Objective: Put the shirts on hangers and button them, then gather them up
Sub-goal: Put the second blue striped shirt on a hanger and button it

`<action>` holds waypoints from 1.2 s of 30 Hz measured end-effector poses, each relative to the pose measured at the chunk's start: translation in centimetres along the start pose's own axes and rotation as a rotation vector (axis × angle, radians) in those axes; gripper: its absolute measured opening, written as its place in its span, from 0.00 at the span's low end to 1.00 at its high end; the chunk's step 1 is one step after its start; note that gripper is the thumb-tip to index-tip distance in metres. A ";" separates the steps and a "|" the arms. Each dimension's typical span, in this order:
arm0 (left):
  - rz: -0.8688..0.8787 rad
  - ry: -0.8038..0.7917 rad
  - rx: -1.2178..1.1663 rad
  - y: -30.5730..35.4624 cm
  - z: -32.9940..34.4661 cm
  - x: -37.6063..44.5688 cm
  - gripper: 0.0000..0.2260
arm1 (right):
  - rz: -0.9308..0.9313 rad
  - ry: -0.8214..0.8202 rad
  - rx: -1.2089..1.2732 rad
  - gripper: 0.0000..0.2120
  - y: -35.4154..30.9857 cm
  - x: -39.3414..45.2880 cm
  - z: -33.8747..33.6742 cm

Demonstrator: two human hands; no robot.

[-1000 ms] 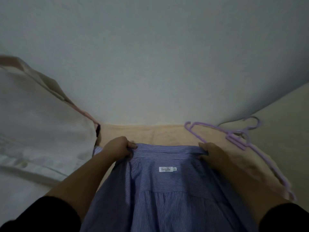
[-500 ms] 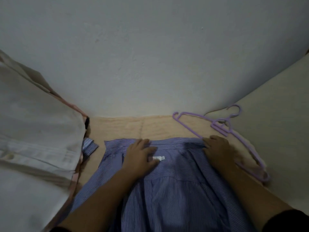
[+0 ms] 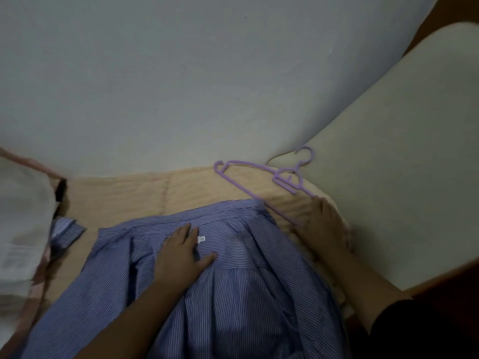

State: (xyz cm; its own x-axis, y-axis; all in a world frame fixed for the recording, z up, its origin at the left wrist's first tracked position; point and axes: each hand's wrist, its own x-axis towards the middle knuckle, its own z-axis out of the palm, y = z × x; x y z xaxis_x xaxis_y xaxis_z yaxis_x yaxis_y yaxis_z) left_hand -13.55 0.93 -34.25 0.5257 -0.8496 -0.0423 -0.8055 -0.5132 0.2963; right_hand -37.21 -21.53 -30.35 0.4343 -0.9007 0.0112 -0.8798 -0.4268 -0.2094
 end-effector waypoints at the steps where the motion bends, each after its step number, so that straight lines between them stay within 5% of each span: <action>1: 0.003 0.004 0.009 0.0 0.1 0.0 0.50 | 0.005 0.035 0.009 0.46 -0.2 0.1 0.2; 8: 0.012 -0.004 -0.003 0.0 -0.1 -0.1 0.50 | 0.036 0.093 0.089 0.45 -1.2 0.0 -0.3; 14: 0.064 -0.081 -0.077 -1.0 -2.0 -0.7 0.59 | -0.040 0.130 0.219 0.51 -2.7 -0.3 -1.9; 20: 0.042 0.034 -0.180 -3.5 -5.3 -3.3 0.51 | -0.194 -0.015 0.165 0.48 -4.1 0.9 -1.5; 25: -0.188 0.112 -0.183 -7.4 -7.6 -5.0 0.39 | -0.407 -0.134 0.046 0.61 -5.9 -1.1 -2.3; 28: -0.330 0.165 -0.220 -8.6 -9.0 -5.7 0.31 | -0.439 -0.151 0.058 0.55 -6.7 -2.1 -2.8; 36: -0.428 -0.042 -0.468 -9.7 -10.1 -4.4 0.16 | -0.533 -0.238 -0.032 0.57 -7.9 -3.7 -3.9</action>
State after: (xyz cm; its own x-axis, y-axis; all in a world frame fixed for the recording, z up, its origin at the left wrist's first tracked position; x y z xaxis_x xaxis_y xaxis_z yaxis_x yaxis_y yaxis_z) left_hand -5.29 10.83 -27.26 0.7561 -0.5897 -0.2839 -0.3163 -0.7091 0.6302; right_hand -32.61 -15.12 -24.88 0.8470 -0.5192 -0.1138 -0.5314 -0.8218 -0.2054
